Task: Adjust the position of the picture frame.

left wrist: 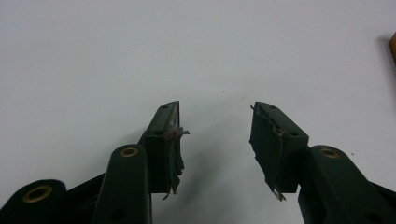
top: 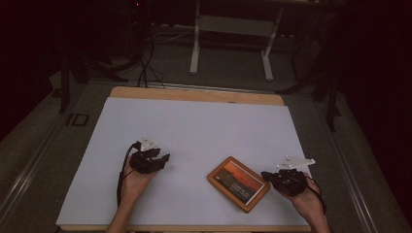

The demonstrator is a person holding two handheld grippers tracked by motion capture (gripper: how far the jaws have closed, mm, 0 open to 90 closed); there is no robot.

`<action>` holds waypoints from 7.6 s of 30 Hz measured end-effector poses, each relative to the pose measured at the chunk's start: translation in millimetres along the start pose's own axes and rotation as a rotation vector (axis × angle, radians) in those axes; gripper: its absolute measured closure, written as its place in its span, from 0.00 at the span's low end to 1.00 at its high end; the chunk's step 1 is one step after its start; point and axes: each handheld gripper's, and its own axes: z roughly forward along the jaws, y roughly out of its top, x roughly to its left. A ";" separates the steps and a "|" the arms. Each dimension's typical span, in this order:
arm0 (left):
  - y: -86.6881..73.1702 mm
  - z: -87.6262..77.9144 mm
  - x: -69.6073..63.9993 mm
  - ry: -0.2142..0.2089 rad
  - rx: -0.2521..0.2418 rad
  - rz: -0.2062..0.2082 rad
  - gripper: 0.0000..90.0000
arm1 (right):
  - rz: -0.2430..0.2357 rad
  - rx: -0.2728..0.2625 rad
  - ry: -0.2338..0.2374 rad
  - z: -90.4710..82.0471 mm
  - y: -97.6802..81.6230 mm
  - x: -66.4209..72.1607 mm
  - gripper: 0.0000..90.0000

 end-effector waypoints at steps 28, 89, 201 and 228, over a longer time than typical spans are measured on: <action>-0.6 5.3 -1.2 -0.008 0.017 -0.001 0.59 | 0.020 0.102 -0.001 -15.6 -38.0 12.2 1.00; 1.9 6.7 -5.2 -0.064 0.006 0.027 0.58 | -0.016 0.234 -0.042 80.2 54.1 -2.2 1.00; 16.6 41.2 -56.9 -0.628 0.240 -0.026 0.56 | 0.367 0.042 0.375 93.6 24.8 12.6 0.59; 20.1 49.7 -18.6 -0.582 0.194 -0.150 0.62 | 0.479 0.032 0.355 129.7 58.9 -2.1 0.63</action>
